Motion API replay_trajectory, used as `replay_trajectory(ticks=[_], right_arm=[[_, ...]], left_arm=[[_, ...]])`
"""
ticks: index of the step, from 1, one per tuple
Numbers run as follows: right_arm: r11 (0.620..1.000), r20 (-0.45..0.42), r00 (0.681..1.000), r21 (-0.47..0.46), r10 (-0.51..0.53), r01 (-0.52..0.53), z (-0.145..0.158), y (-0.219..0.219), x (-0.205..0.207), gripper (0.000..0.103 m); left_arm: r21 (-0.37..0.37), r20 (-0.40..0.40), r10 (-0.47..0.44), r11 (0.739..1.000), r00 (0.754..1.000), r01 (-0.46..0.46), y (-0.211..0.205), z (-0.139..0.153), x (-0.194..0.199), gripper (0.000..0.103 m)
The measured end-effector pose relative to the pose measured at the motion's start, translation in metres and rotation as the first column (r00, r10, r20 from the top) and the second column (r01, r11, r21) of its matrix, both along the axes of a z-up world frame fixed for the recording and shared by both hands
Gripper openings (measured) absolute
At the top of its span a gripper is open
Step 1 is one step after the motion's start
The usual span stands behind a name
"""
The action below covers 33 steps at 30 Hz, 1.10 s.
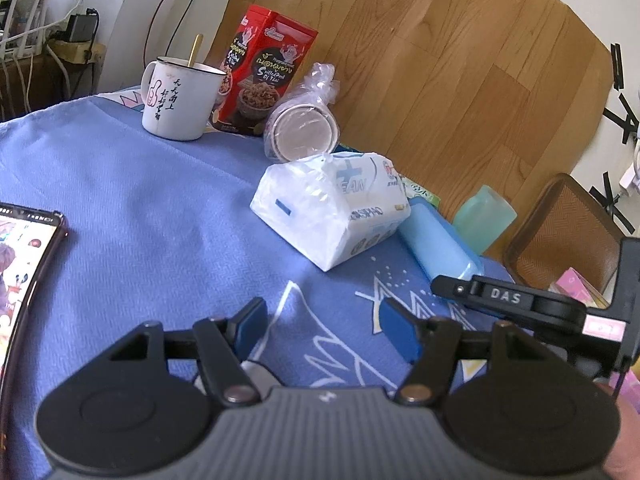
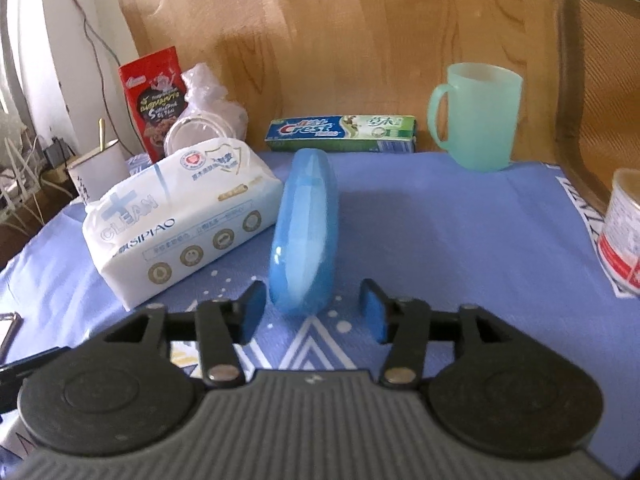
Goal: Organize soft objects
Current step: 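Lift the blue case upright with the right tool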
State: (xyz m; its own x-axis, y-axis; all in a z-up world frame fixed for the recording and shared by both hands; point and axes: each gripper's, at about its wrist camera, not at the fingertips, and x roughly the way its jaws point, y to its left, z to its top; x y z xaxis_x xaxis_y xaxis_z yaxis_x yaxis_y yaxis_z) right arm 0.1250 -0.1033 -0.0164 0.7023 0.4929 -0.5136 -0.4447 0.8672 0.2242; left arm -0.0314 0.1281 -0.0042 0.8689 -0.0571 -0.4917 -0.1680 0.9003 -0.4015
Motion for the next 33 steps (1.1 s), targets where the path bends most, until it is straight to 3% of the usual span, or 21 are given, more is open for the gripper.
replay_trajectory(ticks=[4,12,15,20,22,24,26,29,31,33], right_arm=[[0.999,-0.001,1.000,0.028,-0.025,0.025,0.001,-0.006,0.000,0.074],[1.000,0.006,1.000,-0.003,-0.009,0.009,0.002,0.009,0.013,0.075],[0.999,-0.008,0.999,-0.002,0.032,-0.032,0.000,0.011,0.018,0.038],[0.997,-0.013,0.997,-0.012,0.071,-0.072,0.001,-0.011,-0.003,0.038],[0.995,-0.009,0.996,-0.024,0.092,-0.092,0.000,-0.030,-0.024,0.038],[0.993,0.007,0.994,-0.056,0.107,-0.106,0.000,-0.046,-0.049,0.038],[0.988,0.043,0.991,-0.101,0.125,-0.120,0.000,-0.063,-0.079,0.038],[0.977,0.102,0.985,-0.178,0.139,-0.119,-0.002,-0.081,-0.119,0.038],[0.967,0.148,0.979,-0.235,0.141,-0.103,-0.007,-0.088,-0.139,0.038],[0.957,0.190,0.970,-0.273,0.149,-0.094,-0.012,-0.093,-0.156,0.038]], left_arm=[[0.003,-0.001,-0.002,1.000,1.000,0.002,0.000,0.000,0.001,0.065],[0.020,-0.003,-0.007,1.000,1.000,0.007,-0.003,0.001,0.002,0.067],[0.028,-0.005,-0.008,1.000,1.000,0.008,-0.003,0.001,0.002,0.067],[0.038,-0.012,-0.015,0.999,1.000,0.016,-0.006,0.002,0.004,0.070],[0.031,-0.018,-0.055,0.998,0.998,0.055,-0.008,0.003,0.006,0.082],[0.002,-0.023,-0.114,0.993,0.993,0.114,-0.016,0.006,0.007,0.086],[-0.072,-0.008,-0.234,0.970,0.972,0.233,-0.033,0.013,0.009,0.087],[-0.085,-0.017,-0.368,0.927,0.930,0.366,-0.072,0.024,0.017,0.091],[-0.106,-0.042,-0.433,0.898,0.901,0.427,-0.095,0.028,0.024,0.099],[-0.143,-0.075,-0.479,0.873,0.875,0.466,-0.115,0.028,0.033,0.099]])
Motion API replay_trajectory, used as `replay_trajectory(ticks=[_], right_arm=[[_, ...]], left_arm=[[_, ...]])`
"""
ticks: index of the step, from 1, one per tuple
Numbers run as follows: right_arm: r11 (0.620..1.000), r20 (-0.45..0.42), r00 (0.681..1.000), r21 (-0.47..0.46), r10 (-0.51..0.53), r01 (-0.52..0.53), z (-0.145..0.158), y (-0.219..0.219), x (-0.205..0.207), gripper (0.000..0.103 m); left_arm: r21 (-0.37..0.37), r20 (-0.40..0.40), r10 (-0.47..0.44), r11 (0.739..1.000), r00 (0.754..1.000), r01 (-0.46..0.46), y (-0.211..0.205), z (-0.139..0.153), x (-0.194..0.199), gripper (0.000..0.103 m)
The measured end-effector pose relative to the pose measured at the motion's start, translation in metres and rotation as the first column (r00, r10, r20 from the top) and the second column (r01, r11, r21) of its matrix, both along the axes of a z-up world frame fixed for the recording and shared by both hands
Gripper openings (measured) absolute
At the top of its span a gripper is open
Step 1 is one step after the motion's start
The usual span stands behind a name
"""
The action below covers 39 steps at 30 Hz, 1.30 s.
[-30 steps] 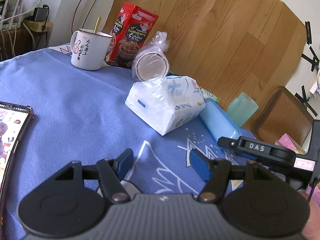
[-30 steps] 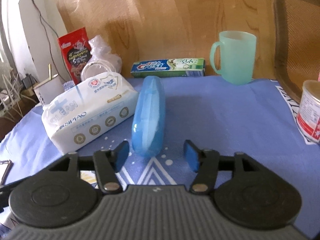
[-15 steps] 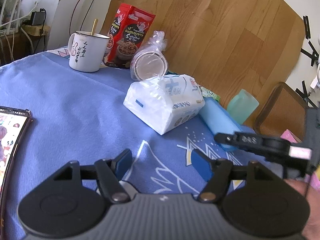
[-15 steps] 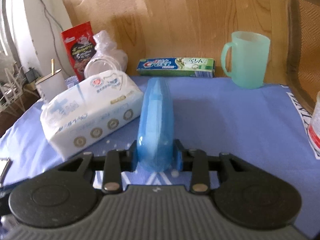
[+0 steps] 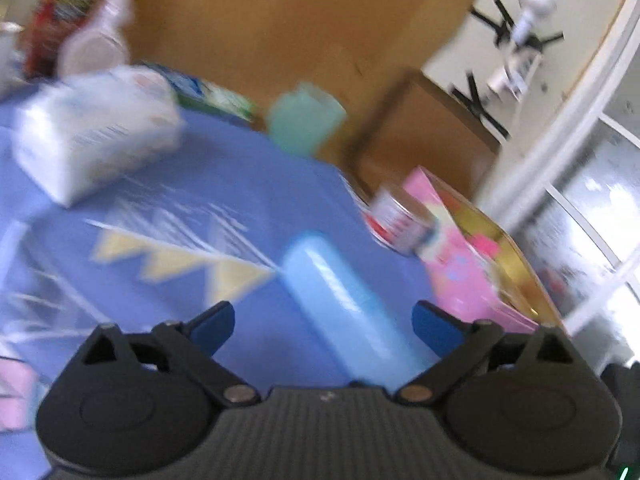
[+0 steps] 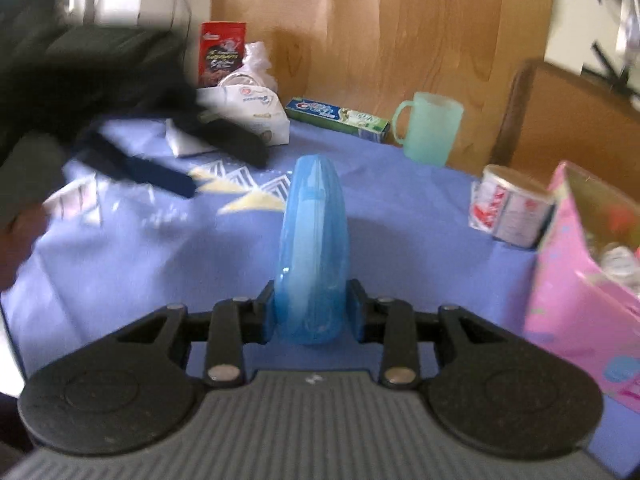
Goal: Organize soft objects
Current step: 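Lift the blue case upright with the right tool, then carry the blue case with the right tool into the pink tin, release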
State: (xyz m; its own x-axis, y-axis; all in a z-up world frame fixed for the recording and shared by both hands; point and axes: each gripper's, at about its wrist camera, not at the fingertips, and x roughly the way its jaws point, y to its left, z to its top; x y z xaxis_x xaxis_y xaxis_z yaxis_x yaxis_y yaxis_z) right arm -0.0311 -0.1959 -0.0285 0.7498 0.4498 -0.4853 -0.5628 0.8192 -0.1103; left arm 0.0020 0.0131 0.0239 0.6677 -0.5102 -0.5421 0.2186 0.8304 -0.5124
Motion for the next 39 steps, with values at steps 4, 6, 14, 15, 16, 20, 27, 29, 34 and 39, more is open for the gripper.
replay_trajectory(ticks=[4,6,14,15,16,20,27,29,34,39], right_arm=[[1.000,0.062,0.998,-0.014,0.011,-0.010,-0.005,-0.006,-0.015,0.038],[1.000,0.077,0.997,-0.007,-0.003,0.004,-0.006,-0.009,-0.017,0.038],[0.981,0.270,0.945,0.108,-0.187,0.163,0.029,-0.068,-0.018,0.038],[0.974,0.293,0.930,0.116,-0.221,0.195,0.034,-0.078,-0.016,0.038],[0.966,0.310,0.916,0.123,-0.256,0.228,0.037,-0.088,-0.013,0.038],[0.926,0.322,0.868,0.155,-0.378,0.345,0.044,-0.130,0.009,0.038],[0.827,0.222,0.797,0.136,-0.561,0.545,0.034,-0.177,0.085,0.048],[0.819,0.190,0.798,0.189,-0.572,0.542,0.032,-0.189,0.075,0.049],[0.803,0.173,0.794,0.274,-0.583,0.530,0.032,-0.197,0.057,0.056],[0.759,0.117,0.787,0.380,-0.606,0.529,0.033,-0.199,0.023,0.056]], left_arm=[[-0.033,-0.133,-0.077,0.997,0.988,0.073,-0.029,-0.013,0.018,0.065],[-0.036,-0.146,-0.082,0.996,0.986,0.077,-0.040,-0.011,0.020,0.064],[0.090,0.044,-0.225,0.971,0.973,0.221,-0.125,0.060,0.028,0.062],[0.100,0.063,-0.250,0.965,0.966,0.243,-0.137,0.067,0.030,0.062],[0.112,0.082,-0.278,0.957,0.957,0.268,-0.153,0.072,0.034,0.062],[0.115,0.124,-0.358,0.932,0.925,0.345,-0.211,0.078,0.061,0.062],[0.174,0.124,-0.340,0.932,0.932,0.317,-0.274,0.067,0.103,0.067],[0.180,0.133,-0.321,0.938,0.938,0.295,-0.268,0.064,0.101,0.068],[0.258,0.182,-0.266,0.942,0.946,0.215,-0.251,0.066,0.082,0.086],[0.325,0.250,-0.231,0.935,0.940,0.143,-0.233,0.072,0.054,0.103]])
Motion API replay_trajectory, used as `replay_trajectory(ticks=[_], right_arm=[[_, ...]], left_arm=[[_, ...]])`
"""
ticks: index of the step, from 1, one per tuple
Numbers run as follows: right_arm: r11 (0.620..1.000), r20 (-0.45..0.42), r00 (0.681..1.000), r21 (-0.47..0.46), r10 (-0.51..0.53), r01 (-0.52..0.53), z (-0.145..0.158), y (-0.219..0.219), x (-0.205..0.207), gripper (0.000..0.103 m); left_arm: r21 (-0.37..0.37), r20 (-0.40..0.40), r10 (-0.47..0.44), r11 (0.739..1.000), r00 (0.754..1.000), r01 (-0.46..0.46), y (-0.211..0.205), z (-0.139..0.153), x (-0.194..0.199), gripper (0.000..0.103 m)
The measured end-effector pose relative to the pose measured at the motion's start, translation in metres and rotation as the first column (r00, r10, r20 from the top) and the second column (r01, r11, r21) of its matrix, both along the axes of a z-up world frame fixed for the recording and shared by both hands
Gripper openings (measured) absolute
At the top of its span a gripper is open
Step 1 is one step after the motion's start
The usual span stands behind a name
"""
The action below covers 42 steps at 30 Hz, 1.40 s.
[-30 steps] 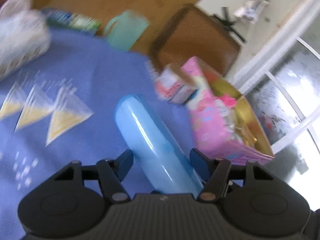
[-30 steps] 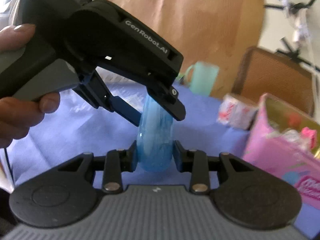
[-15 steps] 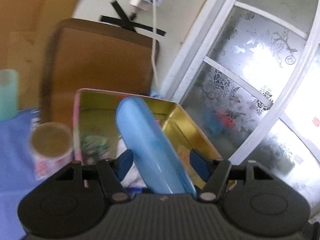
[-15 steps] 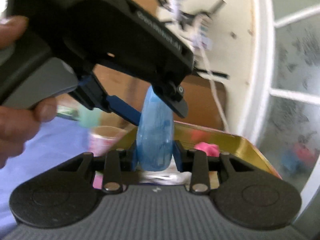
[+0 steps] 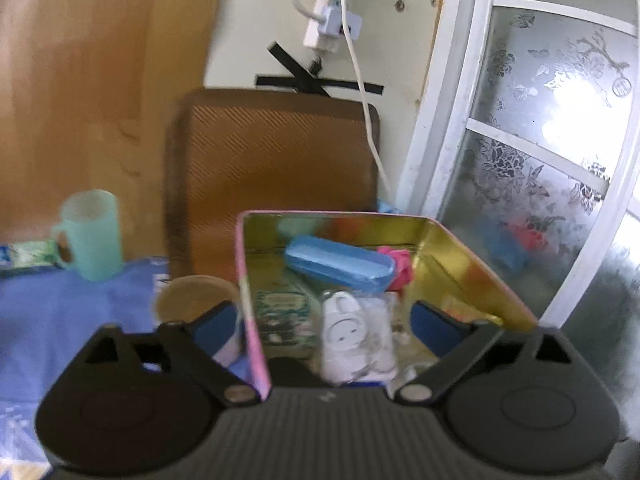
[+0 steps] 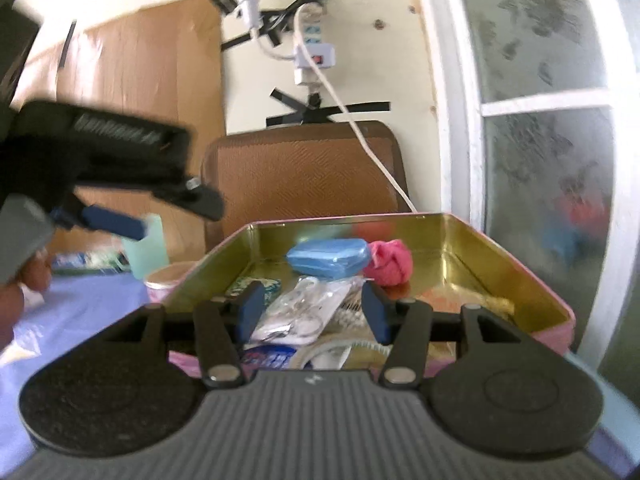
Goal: Organize soft objects
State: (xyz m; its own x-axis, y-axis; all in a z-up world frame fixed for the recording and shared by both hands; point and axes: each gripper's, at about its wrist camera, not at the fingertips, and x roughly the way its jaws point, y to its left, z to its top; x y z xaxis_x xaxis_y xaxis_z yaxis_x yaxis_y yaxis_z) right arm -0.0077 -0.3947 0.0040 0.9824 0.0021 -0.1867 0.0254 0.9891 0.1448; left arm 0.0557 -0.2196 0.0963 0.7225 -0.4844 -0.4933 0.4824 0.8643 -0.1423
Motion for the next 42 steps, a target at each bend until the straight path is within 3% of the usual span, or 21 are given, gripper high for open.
replay_trajectory(ticks=[3,13,29,42], right_arm=[[0.998,0.017,1.000,0.054,-0.016,0.015,0.005,0.000,-0.020,0.057],[0.974,0.043,0.999,0.228,0.004,-0.014,0.031,-0.005,-0.058,0.068],[0.967,0.068,0.995,0.241,0.069,-0.083,0.058,0.030,-0.084,0.084],[0.956,0.045,0.997,0.283,0.069,-0.079,0.055,0.027,-0.082,0.085]], left_arm=[[0.024,0.032,0.030,0.999,0.999,-0.031,0.012,0.004,-0.021,0.103],[0.106,0.014,0.102,0.989,0.995,-0.103,0.043,0.002,-0.070,0.103],[0.107,0.076,0.154,0.981,0.985,-0.162,0.090,0.002,-0.113,0.103],[0.146,0.136,0.157,0.973,0.978,-0.176,0.089,0.001,-0.128,0.103]])
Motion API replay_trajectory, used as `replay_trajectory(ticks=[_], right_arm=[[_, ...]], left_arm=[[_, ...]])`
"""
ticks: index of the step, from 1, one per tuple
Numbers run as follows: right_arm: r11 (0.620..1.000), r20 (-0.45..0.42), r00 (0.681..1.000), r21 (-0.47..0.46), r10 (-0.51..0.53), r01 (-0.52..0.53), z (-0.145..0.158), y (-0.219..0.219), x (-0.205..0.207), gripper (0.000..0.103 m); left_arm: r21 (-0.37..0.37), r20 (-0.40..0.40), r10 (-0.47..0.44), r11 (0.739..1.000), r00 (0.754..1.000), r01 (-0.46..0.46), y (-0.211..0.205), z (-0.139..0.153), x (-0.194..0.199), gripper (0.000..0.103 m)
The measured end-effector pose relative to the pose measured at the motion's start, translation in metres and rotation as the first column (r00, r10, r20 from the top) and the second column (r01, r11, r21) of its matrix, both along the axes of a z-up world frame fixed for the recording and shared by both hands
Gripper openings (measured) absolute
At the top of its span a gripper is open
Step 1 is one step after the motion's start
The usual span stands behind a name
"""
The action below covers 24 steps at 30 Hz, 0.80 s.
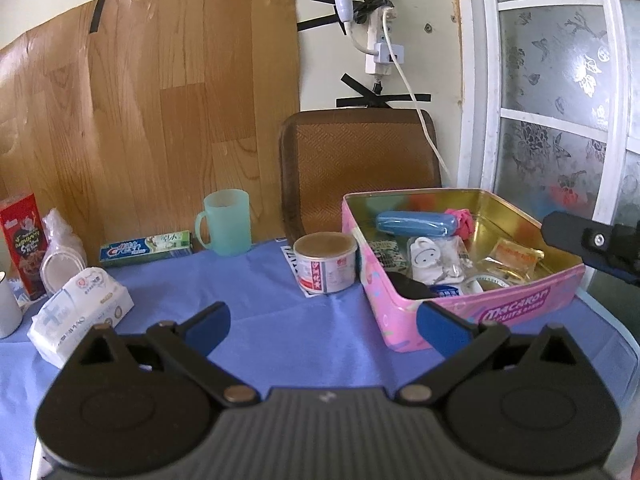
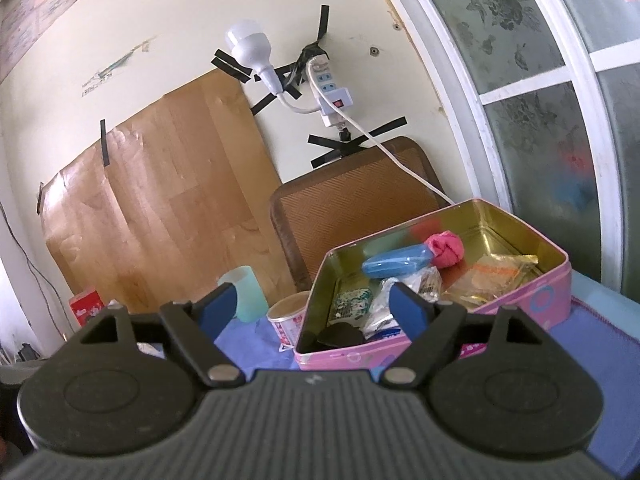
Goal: Organize soft objects
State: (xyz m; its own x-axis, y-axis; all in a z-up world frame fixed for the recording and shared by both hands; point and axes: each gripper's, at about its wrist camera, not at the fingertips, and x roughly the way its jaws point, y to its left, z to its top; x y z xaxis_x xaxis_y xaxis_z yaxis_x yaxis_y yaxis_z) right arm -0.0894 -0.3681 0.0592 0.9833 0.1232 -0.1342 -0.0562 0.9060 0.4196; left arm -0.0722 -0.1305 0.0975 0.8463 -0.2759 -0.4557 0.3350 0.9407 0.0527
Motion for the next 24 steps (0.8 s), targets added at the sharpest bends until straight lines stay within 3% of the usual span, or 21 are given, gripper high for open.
replay_trajectory(ticks=[10,24], right_arm=[[1.000,-0.020,1.000,0.028,-0.012,0.013,-0.008,-0.006,0.002,0.086],[0.997,-0.074,0.997,0.067,-0.017,0.022,-0.025,-0.014,0.009,0.086]], left_arm=[[0.060,0.027,-0.011,0.998,1.000,0.009,-0.013,-0.004,-0.007,0.103],[0.096,-0.073,-0.048,0.994,0.996,0.055,-0.024,-0.025,0.000,0.103]])
